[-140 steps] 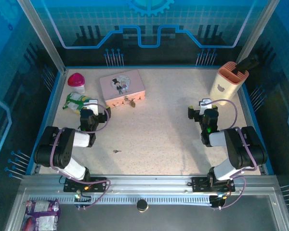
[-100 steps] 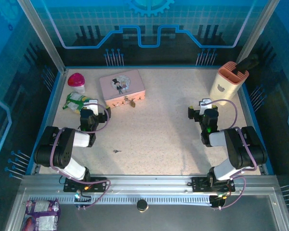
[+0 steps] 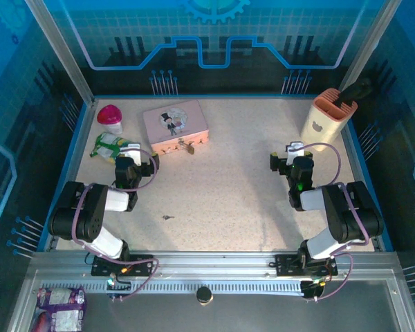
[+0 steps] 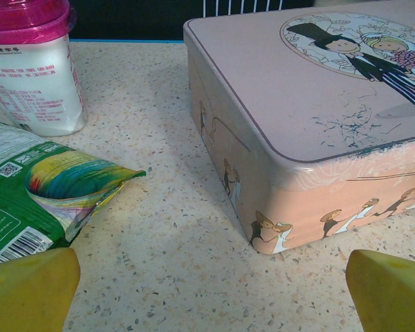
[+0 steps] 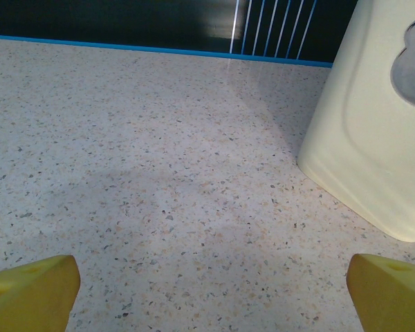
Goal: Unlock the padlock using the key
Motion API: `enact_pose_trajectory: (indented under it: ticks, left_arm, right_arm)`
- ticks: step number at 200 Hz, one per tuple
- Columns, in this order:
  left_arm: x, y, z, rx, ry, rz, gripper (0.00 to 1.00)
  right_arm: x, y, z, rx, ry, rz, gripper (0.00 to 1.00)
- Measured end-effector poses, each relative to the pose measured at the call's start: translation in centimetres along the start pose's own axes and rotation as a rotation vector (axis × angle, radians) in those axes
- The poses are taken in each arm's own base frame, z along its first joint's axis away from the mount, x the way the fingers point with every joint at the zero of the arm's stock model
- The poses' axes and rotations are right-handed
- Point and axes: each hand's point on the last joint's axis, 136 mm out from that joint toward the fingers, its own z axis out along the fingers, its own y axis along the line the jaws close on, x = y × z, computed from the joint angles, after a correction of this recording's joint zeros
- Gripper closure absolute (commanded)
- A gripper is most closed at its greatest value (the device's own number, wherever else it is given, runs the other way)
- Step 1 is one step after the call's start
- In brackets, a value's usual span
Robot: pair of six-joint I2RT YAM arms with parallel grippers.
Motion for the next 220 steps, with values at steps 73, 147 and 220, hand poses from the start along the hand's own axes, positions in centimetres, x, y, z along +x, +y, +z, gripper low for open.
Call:
enact_pose_trajectory:
  ticks: [73, 147, 220]
  left_arm:
    - [0.0, 0.0, 0.0, 0.000, 0.000, 0.000, 0.01]
    - [-1.6, -1.3, -2.9, 0.085, -0.076, 0.003, 0.01]
    - [-13.5, -2.8, -10.4, 0.154, -0.244, -0.232, 0.01]
  right_arm:
    - [0.0, 0.0, 0.0, 0.000, 0.000, 0.000, 0.00]
    - [-0.3, 1.8, -1.9, -0.045, -0.047, -0.065, 0.00]
    - [-10.0, 2.6, -9.1, -0.120, -0.228, 0.007, 0.00]
